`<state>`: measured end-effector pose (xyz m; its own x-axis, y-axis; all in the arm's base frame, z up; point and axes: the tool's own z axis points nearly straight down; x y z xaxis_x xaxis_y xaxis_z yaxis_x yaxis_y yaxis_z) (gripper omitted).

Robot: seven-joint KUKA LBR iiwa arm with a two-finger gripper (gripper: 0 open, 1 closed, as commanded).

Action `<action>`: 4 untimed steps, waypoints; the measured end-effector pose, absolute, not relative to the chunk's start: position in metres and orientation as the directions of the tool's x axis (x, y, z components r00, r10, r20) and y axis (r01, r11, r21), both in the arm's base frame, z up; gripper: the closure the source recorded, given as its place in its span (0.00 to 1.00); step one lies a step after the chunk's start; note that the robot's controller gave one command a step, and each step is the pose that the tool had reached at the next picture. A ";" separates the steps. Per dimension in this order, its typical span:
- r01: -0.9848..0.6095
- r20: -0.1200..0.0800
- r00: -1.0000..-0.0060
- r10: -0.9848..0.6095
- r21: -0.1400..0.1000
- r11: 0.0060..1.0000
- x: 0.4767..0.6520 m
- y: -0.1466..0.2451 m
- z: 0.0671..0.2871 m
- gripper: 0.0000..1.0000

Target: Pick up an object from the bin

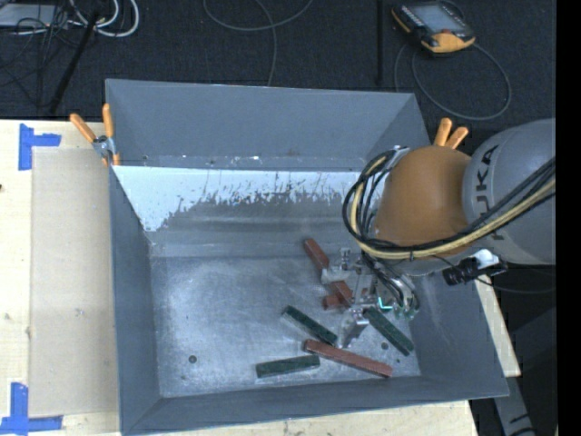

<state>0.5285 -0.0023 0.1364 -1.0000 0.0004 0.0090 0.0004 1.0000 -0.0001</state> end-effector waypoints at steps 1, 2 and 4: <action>0.000 0.002 -1.000 0.000 0.000 1.000 0.530 -0.002 0.140 0.00; -0.032 -0.012 -0.999 -0.032 0.000 0.999 0.510 0.003 0.075 1.00; -0.041 0.000 -0.999 -0.041 -0.001 0.999 0.533 0.002 0.208 1.00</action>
Offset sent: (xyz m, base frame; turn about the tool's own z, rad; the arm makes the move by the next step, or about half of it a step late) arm -0.0225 0.0056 -0.0664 -0.0365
